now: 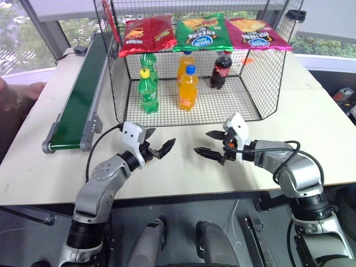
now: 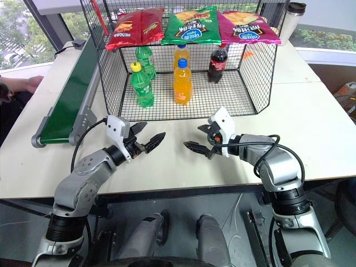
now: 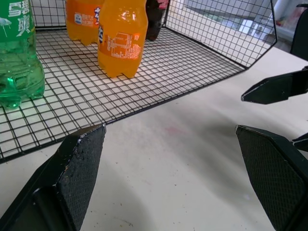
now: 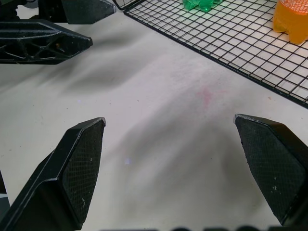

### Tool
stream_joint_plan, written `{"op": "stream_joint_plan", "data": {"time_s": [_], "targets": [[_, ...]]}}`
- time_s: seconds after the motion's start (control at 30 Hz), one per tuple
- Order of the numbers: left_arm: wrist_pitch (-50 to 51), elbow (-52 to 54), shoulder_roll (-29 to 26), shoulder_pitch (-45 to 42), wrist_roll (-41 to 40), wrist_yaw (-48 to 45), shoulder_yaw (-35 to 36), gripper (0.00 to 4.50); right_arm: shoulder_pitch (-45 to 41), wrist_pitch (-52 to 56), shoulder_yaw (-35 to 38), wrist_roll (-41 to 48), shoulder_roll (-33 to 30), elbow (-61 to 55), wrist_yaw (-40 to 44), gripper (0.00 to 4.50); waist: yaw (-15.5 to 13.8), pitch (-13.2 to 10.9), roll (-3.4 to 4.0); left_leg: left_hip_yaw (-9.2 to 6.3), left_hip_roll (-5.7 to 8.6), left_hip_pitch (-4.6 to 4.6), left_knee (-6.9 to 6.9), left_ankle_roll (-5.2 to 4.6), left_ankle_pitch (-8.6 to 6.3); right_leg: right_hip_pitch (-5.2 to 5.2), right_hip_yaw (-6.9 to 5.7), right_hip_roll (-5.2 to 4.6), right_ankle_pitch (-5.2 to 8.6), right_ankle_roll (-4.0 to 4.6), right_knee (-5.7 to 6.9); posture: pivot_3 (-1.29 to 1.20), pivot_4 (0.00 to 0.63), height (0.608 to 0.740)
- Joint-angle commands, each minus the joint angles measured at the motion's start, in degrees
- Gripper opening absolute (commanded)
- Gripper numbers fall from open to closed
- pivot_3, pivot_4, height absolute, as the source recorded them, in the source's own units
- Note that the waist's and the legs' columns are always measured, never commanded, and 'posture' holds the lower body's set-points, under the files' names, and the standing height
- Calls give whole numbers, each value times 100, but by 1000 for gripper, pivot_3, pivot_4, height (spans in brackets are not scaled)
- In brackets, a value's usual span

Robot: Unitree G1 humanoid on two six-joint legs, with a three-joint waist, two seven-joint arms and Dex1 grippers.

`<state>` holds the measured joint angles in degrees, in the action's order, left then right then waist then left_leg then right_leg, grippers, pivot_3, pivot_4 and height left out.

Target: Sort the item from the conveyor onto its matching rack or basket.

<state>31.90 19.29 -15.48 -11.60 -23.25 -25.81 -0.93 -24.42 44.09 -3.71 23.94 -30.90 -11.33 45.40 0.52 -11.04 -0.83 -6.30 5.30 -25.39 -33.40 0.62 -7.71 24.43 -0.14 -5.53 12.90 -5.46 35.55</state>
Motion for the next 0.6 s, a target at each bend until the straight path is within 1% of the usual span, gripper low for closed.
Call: {"op": "stream_joint_plan", "data": {"time_s": [0.03,0.6], "targets": [[-190,173,29,17,-91,-53,65,4500,-10,-62,45,83,-44,-217,37,4428,0,0,0,0,0,0,1,0,0,0,0,0,0,0,0,0,150,738],[-298,63,-92,67,230,-40,-120,4500,-70,-21,34,137,78,-364,-57,4428,1,0,0,0,0,0,4,0,0,0,0,0,0,0,-2,0,150,738]]}}
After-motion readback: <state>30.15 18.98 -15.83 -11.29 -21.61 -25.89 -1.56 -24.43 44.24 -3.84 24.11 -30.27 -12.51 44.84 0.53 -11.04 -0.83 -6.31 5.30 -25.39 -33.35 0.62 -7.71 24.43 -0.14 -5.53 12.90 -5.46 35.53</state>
